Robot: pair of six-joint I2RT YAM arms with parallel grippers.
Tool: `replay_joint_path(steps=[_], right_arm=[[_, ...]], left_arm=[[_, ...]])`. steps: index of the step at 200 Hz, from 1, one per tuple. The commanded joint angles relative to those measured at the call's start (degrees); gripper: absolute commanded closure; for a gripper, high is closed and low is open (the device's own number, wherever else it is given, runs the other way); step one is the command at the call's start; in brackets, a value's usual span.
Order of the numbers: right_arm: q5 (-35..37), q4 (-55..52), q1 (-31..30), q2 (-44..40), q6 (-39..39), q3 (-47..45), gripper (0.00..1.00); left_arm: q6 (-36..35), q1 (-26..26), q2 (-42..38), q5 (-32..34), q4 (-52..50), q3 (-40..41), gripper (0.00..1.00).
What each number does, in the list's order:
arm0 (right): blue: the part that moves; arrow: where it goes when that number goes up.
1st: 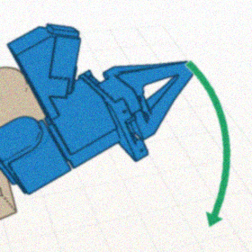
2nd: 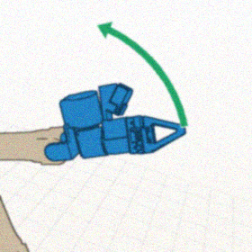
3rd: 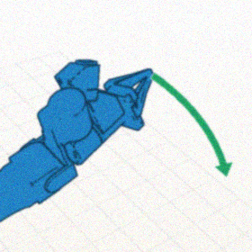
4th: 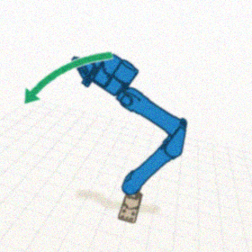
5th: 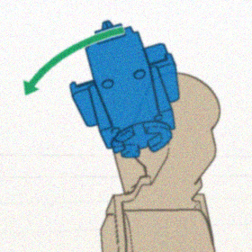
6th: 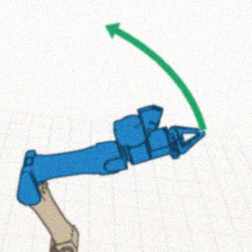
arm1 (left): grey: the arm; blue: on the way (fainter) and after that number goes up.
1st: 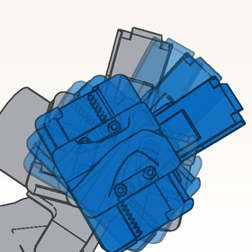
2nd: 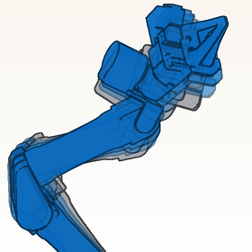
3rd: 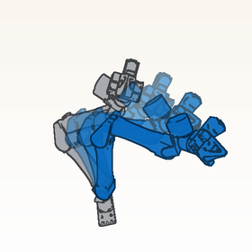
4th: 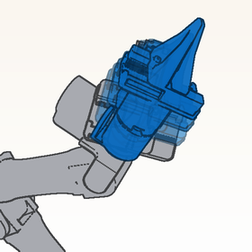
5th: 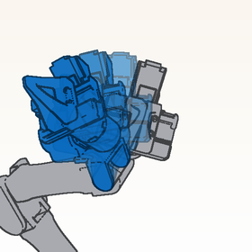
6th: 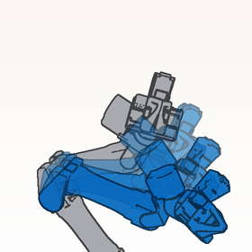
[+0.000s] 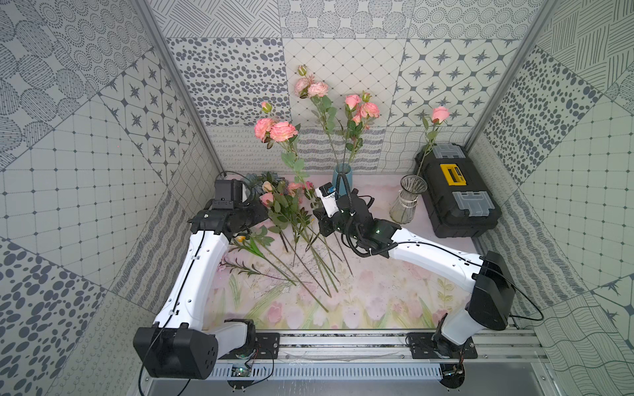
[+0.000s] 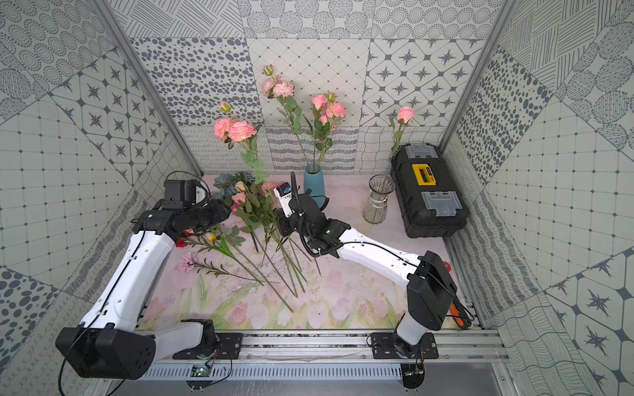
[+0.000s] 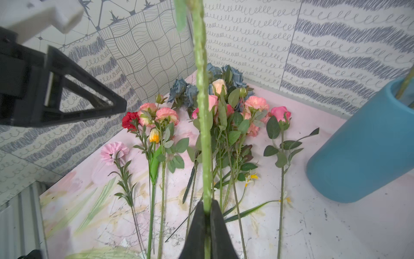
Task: Place the pink flowers into the vase
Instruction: Pick up the flower at the center of the board, then place the flower in the vase.
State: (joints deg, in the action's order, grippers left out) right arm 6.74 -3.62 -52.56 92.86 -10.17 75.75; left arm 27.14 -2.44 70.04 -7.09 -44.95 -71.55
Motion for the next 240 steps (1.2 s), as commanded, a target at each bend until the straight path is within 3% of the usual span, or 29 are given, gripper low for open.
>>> replay_joint_path(steps=[1, 84, 140, 240], right_arm=[[5.2, 11.7, -0.3, -3.5, 3.3, -0.9, 1.0], [7.1, 24.1, -0.5, -2.2, 10.7, 2.3, 1.0], [7.0, 24.7, 0.6, 0.6, 13.0, 7.4, 1.0], [4.3, 19.1, 7.3, -2.8, 12.6, 12.1, 1.0]], left_arm=[[-3.7, 2.7, 0.4, 3.8, -1.2, 3.1, 0.45], [-4.0, 4.5, -0.1, 1.3, 0.0, 5.0, 0.46], [-3.8, 5.9, -0.8, -0.8, 0.8, 5.5, 0.46], [-3.4, 7.1, -0.8, -2.1, 1.2, 6.1, 0.46]])
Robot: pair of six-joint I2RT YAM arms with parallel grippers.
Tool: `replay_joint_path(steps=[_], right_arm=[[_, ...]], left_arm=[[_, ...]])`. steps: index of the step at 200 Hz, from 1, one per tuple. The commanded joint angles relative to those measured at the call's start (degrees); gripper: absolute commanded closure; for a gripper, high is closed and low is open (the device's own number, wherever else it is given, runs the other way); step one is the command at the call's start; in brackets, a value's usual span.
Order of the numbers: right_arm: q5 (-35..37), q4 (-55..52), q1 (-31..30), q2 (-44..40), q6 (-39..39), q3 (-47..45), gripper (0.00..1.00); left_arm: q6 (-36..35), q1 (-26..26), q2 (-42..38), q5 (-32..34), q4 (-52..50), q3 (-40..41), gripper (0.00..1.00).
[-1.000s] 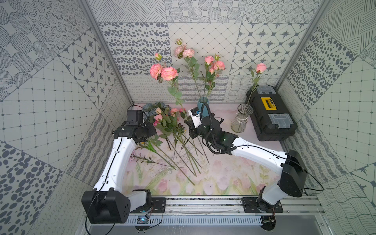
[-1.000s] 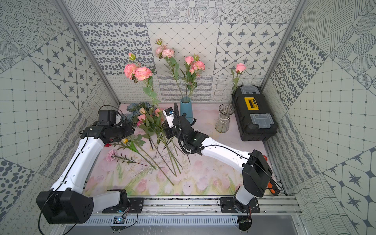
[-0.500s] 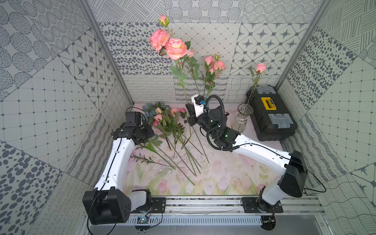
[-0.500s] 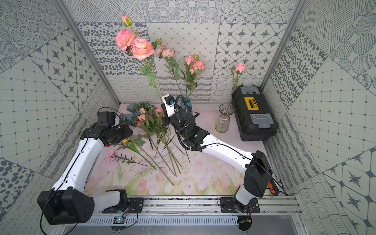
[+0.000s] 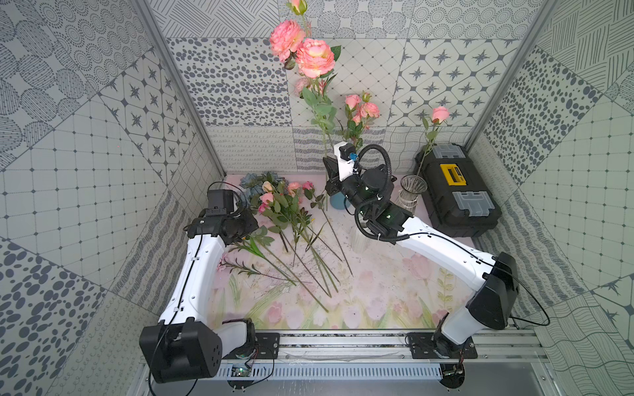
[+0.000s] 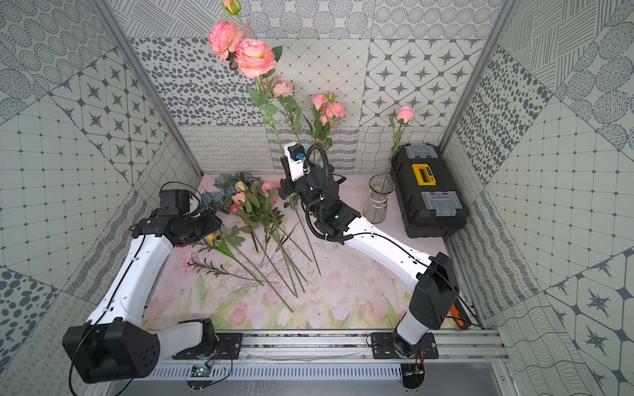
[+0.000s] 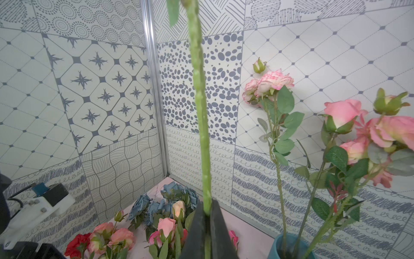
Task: Place the pink flowers into the vase
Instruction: Place the flower in the vase.
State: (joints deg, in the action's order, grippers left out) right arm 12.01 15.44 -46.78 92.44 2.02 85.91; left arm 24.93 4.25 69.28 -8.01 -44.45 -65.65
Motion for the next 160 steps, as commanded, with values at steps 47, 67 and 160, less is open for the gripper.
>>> replay_joint_path(steps=[47, 67, 160], right_arm=[[-0.9, -3.8, 5.3, -4.9, 1.3, 3.1, 1.0], [-0.5, -5.0, 7.3, -6.6, 1.4, 2.9, 1.0], [-1.6, -9.2, 17.7, -13.3, 3.1, 3.2, 1.0]], left_arm=[[-1.0, 0.7, 0.6, -0.7, 0.7, 0.3, 0.47], [-0.9, 1.0, 0.7, -0.6, 0.7, 0.3, 0.47], [-0.6, 2.6, 1.1, -1.6, 1.1, 0.6, 0.47]])
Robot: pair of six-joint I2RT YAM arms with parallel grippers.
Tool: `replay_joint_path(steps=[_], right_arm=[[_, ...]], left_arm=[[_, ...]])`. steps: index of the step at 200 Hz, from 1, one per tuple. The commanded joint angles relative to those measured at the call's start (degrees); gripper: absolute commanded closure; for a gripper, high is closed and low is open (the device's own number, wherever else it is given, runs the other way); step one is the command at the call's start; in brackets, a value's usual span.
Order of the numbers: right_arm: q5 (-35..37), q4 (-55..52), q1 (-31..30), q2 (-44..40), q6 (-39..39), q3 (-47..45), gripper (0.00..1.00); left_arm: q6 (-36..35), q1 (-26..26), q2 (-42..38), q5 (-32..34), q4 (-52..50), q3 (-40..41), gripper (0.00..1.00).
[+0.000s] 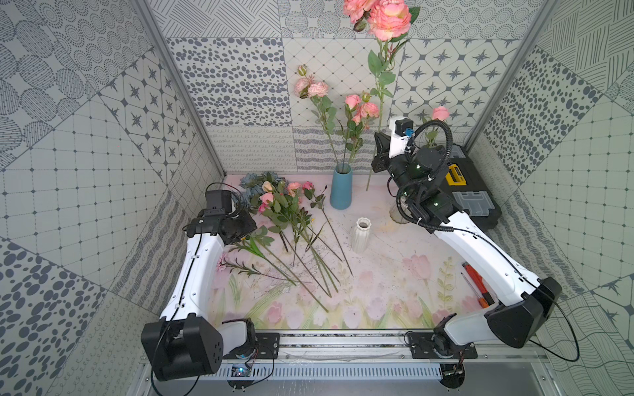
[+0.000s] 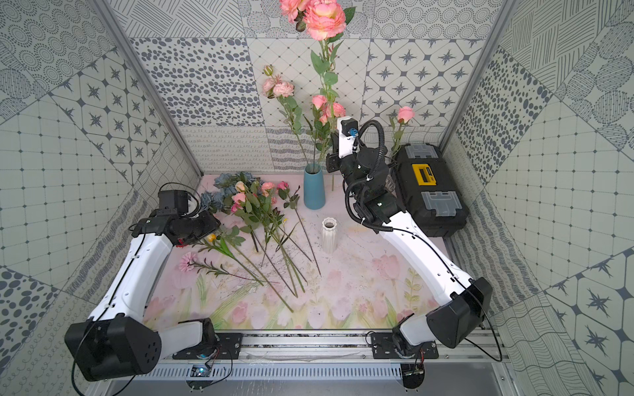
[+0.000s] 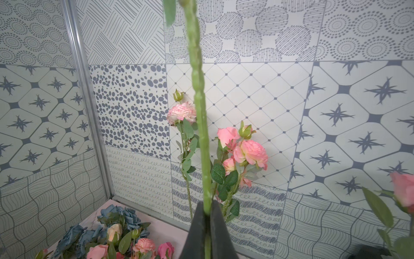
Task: Place the pink flowers into the vase
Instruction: Place the flower in the vase.
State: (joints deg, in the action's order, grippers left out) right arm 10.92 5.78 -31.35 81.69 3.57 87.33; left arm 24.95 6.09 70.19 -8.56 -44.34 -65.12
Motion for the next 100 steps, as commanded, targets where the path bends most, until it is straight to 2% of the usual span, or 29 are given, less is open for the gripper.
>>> replay_joint_path(steps=[1, 100], right_arm=[[-0.6, 0.4, 2.4, -2.6, 1.5, 1.8, 1.0], [-1.2, -7.5, 11.6, -4.1, 7.6, 4.3, 1.0]], left_arm=[[-0.6, 0.7, 0.1, -1.0, 1.0, 0.1, 0.47], [-0.4, 0.9, 0.9, -2.7, 1.4, 0.2, 0.47]])
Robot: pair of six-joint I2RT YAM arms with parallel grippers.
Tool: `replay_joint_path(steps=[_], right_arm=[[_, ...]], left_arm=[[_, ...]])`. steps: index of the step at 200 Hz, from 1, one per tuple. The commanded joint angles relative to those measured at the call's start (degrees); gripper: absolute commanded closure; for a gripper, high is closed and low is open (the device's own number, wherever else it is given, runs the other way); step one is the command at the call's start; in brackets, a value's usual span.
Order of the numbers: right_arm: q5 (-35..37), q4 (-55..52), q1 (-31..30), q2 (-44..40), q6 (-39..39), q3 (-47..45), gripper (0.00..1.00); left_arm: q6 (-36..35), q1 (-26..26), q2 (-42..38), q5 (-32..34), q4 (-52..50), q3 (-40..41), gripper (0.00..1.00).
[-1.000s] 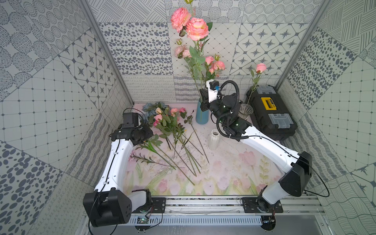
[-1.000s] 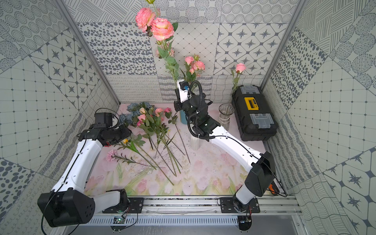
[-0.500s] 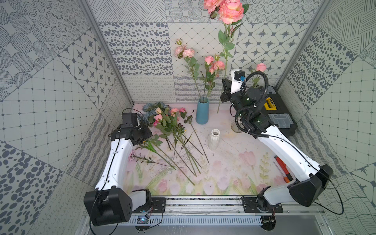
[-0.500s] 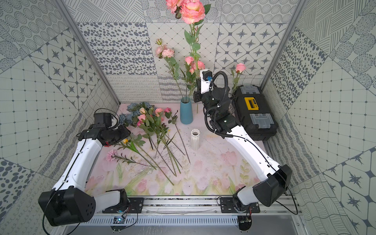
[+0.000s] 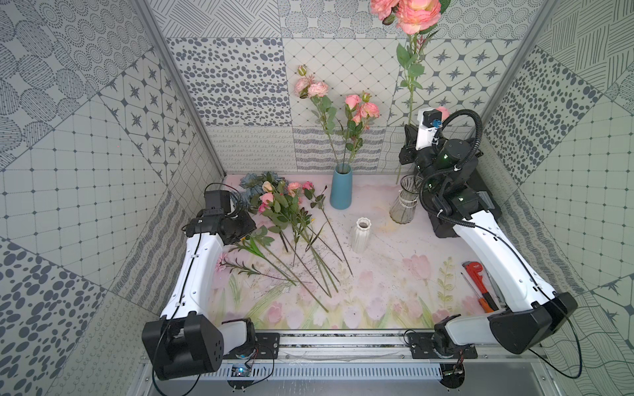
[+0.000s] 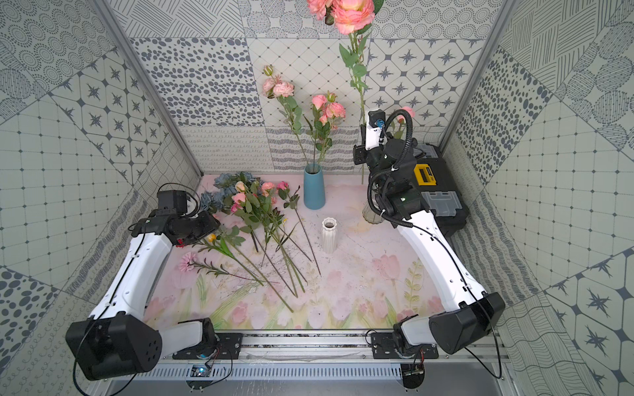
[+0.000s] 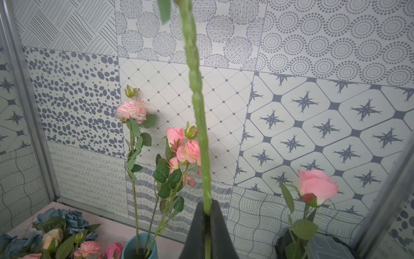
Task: Place the pink flowers into the vase
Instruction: Place the flower in the vase.
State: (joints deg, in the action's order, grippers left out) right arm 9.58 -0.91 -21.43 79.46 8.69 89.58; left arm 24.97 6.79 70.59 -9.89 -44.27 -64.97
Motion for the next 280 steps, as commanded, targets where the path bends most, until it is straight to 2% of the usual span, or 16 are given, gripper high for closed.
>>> replay_joint_path(steps=[1, 56, 105, 170, 219, 280], right_arm=[[0.0, -0.9, 1.8, -1.9, 2.5, 2.1, 1.0], [-0.5, -2.4, 5.1, -0.6, 2.1, 2.1, 1.0], [-1.3, 0.5, 7.0, 1.3, 1.5, -0.1, 1.0], [-8.2, 6.3, 12.1, 6.9, -2.8, -0.9, 1.0], [-10.6, 7.3, 13.2, 10.6, -4.6, -1.2, 1.0], [-11.2, 8.1, 14.0, 10.8, -6.0, -5.1, 1.0]], left_arm=[[-0.5, 0.2, 0.5, -1.4, 1.4, 0.0, 0.47], [-0.3, 0.2, 0.9, -2.2, 1.6, 0.3, 0.48], [-0.1, 0.2, 1.3, -3.2, 2.0, 0.5, 0.48], [-0.1, 0.2, 2.2, -3.9, 2.2, 0.6, 0.49], [-0.2, 0.2, 2.8, -3.9, 2.3, 0.5, 0.49], [-0.1, 0.3, 3.1, -4.0, 2.3, 0.5, 0.49]])
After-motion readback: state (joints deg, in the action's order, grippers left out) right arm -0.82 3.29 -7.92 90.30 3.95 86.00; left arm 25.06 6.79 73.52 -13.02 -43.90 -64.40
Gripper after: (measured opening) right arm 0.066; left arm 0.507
